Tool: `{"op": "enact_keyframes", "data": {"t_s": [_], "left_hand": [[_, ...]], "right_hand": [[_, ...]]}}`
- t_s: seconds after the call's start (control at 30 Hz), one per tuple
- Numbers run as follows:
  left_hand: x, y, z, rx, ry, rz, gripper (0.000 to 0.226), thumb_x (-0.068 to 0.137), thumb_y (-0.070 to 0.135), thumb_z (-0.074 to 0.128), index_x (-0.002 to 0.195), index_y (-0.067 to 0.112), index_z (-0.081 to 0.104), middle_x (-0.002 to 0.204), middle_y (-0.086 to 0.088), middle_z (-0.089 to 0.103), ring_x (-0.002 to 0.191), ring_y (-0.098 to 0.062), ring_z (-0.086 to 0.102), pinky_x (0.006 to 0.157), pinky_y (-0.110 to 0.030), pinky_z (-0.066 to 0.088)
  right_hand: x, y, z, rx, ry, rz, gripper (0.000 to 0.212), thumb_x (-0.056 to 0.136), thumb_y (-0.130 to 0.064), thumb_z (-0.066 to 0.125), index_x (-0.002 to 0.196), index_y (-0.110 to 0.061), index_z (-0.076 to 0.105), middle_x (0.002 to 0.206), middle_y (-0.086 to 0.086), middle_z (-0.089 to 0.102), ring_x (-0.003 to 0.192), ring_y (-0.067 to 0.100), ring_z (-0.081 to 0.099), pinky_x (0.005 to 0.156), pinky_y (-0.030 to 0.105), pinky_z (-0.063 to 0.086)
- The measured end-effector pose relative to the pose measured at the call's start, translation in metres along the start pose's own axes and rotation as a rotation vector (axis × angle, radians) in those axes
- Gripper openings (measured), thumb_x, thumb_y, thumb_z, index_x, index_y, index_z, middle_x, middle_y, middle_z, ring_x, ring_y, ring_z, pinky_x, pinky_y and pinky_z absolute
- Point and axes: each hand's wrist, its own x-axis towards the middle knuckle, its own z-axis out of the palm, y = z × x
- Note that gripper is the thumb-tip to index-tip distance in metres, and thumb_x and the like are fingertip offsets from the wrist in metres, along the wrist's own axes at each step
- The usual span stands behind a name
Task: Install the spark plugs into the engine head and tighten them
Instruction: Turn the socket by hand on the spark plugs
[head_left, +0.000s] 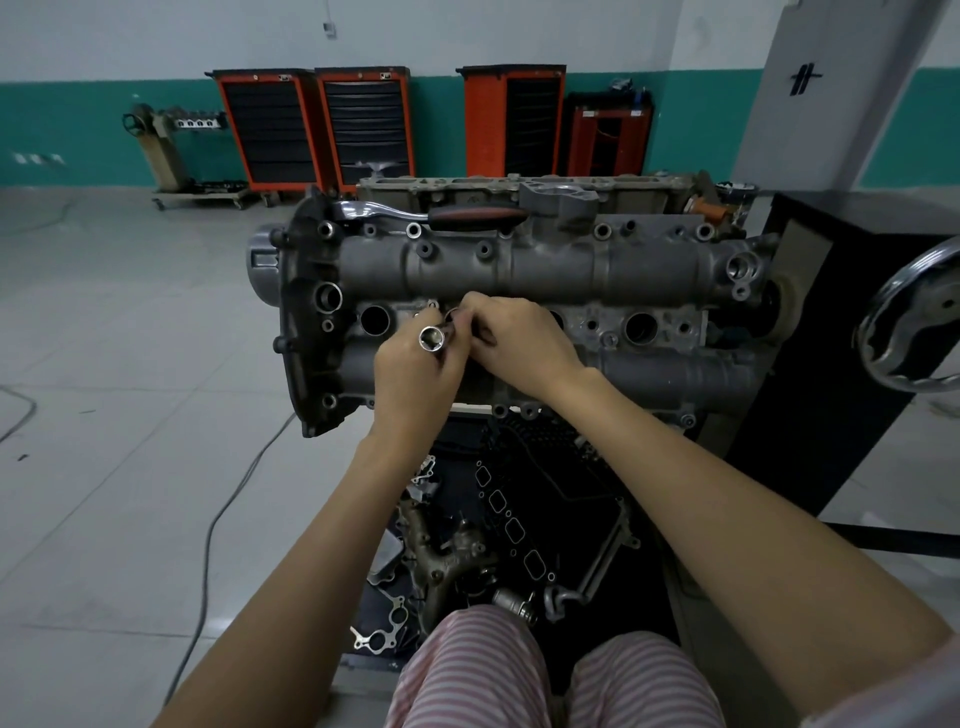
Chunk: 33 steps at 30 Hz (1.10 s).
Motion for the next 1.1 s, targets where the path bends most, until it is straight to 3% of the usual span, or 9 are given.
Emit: {"op": "enact_keyframes", "data": {"t_s": [0.1, 0.3, 0.47, 0.57, 0.67, 0.73, 0.83, 0.97, 1.1], "left_hand": [[-0.0017, -0.002, -0.0023, -0.016, -0.043, 0.035, 0.026, 0.092, 0.018, 0.05, 0.072, 0.002, 0.046, 0.062, -0.008, 0.043, 0.055, -0.023, 0.041, 0.052, -0.025, 0.025], [-0.0019, -0.003, -0.0027, -0.025, -0.052, 0.071, 0.016, 0.089, 0.013, 0.048, 0.079, 0.001, 0.045, 0.073, -0.005, 0.039, 0.063, -0.016, 0.036, 0.058, -0.016, 0.024], [-0.0032, -0.0011, -0.003, -0.148, -0.024, -0.026, 0.015, 0.086, 0.019, 0.054, 0.084, 0.007, 0.044, 0.08, -0.007, 0.045, 0.068, -0.016, 0.043, 0.062, -0.011, 0.033], [-0.0016, 0.0002, -0.0028, -0.275, 0.064, -0.096, 0.024, 0.081, 0.029, 0.066, 0.085, 0.014, 0.048, 0.079, 0.003, 0.053, 0.07, -0.008, 0.052, 0.064, -0.01, 0.039], [-0.0033, -0.0014, -0.0015, -0.346, 0.101, -0.129, 0.023, 0.076, 0.033, 0.072, 0.08, 0.016, 0.056, 0.075, 0.0, 0.062, 0.072, -0.015, 0.06, 0.068, -0.023, 0.049], [-0.005, -0.0027, -0.0019, -0.377, 0.107, -0.137, 0.022, 0.076, 0.03, 0.073, 0.083, 0.013, 0.061, 0.078, -0.003, 0.065, 0.075, -0.019, 0.063, 0.071, -0.03, 0.052], [-0.0067, -0.0048, -0.0021, -0.324, 0.109, -0.088, 0.019, 0.08, 0.028, 0.068, 0.089, 0.012, 0.067, 0.083, 0.004, 0.067, 0.079, -0.008, 0.062, 0.071, -0.021, 0.049], [-0.0085, -0.0054, -0.0017, -0.231, 0.075, 0.022, 0.019, 0.09, 0.011, 0.054, 0.106, 0.006, 0.064, 0.092, 0.004, 0.063, 0.079, -0.002, 0.058, 0.071, -0.011, 0.044], [-0.0109, -0.0079, 0.0001, -0.183, 0.058, 0.114, 0.026, 0.09, -0.001, 0.048, 0.115, -0.004, 0.057, 0.107, -0.001, 0.059, 0.098, -0.009, 0.057, 0.087, -0.013, 0.043]], "right_hand": [[-0.0006, 0.0002, 0.0002, -0.02, -0.001, -0.008, 0.018, 0.085, -0.024, 0.057, 0.088, -0.009, 0.048, 0.078, 0.004, 0.057, 0.071, 0.032, 0.057, 0.053, 0.029, 0.027], [-0.0034, -0.0006, 0.0009, -0.104, 0.01, -0.109, 0.034, 0.084, -0.018, 0.055, 0.117, -0.013, 0.056, 0.099, 0.007, 0.059, 0.082, 0.032, 0.06, 0.059, 0.038, 0.046], [0.0009, -0.0011, -0.0004, 0.03, -0.009, -0.058, 0.01, 0.083, -0.013, 0.056, 0.092, -0.007, 0.057, 0.088, 0.007, 0.062, 0.081, 0.031, 0.059, 0.062, 0.039, 0.045], [0.0017, -0.0017, 0.0002, 0.03, 0.021, -0.024, 0.009, 0.082, -0.014, 0.059, 0.083, -0.008, 0.052, 0.08, 0.006, 0.06, 0.074, 0.029, 0.056, 0.055, 0.033, 0.038], [0.001, -0.0018, 0.0, 0.036, 0.035, -0.025, 0.011, 0.081, -0.014, 0.059, 0.082, -0.006, 0.052, 0.079, 0.009, 0.06, 0.072, 0.03, 0.055, 0.054, 0.031, 0.033], [0.0008, -0.0017, -0.0007, 0.029, 0.038, -0.027, 0.013, 0.081, -0.015, 0.06, 0.082, -0.006, 0.051, 0.081, 0.009, 0.058, 0.074, 0.03, 0.054, 0.055, 0.03, 0.03], [-0.0003, -0.001, -0.0012, 0.029, 0.062, -0.03, 0.018, 0.081, -0.018, 0.063, 0.084, -0.005, 0.051, 0.082, 0.007, 0.05, 0.072, 0.027, 0.052, 0.054, 0.028, 0.028], [-0.0003, -0.0016, -0.0004, 0.059, 0.031, -0.121, 0.03, 0.078, -0.014, 0.063, 0.105, -0.003, 0.056, 0.102, 0.011, 0.055, 0.084, 0.029, 0.058, 0.062, 0.036, 0.046], [0.0004, 0.0006, -0.0002, 0.125, 0.038, -0.133, 0.033, 0.077, -0.007, 0.059, 0.11, -0.005, 0.058, 0.103, 0.008, 0.059, 0.085, 0.024, 0.058, 0.068, 0.031, 0.046]]}}
